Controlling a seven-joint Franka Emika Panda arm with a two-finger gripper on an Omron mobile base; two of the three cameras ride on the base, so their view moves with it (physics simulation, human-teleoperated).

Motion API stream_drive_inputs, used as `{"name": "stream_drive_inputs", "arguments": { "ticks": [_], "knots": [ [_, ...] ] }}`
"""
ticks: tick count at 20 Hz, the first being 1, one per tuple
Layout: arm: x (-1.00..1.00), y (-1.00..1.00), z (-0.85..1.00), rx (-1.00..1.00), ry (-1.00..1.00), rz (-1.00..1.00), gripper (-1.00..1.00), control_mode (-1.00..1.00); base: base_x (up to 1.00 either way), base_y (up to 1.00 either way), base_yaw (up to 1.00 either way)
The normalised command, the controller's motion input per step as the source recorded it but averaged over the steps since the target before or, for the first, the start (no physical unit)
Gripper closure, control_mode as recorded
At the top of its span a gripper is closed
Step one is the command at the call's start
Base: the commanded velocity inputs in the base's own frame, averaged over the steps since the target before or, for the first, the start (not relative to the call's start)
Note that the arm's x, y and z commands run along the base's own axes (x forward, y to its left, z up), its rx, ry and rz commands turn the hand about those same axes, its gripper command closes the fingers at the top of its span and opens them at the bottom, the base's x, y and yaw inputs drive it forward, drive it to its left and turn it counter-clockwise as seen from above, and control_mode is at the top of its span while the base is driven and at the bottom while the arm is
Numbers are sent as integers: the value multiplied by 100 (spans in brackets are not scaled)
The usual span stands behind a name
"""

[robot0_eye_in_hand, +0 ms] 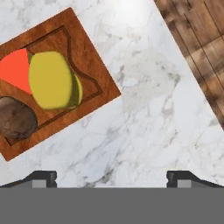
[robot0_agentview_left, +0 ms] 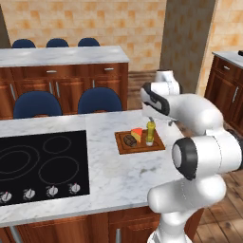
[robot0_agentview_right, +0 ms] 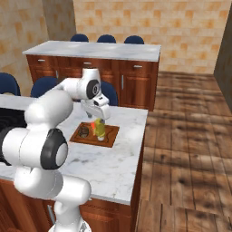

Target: Retrieve the reheated potato from the microwave, then place the potato, cheese, and condiment on the cutting board.

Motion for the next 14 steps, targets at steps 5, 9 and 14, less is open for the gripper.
{"name": "stream_drive_inputs", "arguments": {
  "ticks": [5, 9, 14],
  "knots": [
    [-78, 13, 0, 0, -9, 4, -100, -100, 0, 0, 0],
    [-73, 11, 6, 0, -2, 5, -100, -100, 0, 0, 0],
    [-69, 4, 18, 0, 0, 15, -100, -100, 0, 0, 0]
  ]
}}
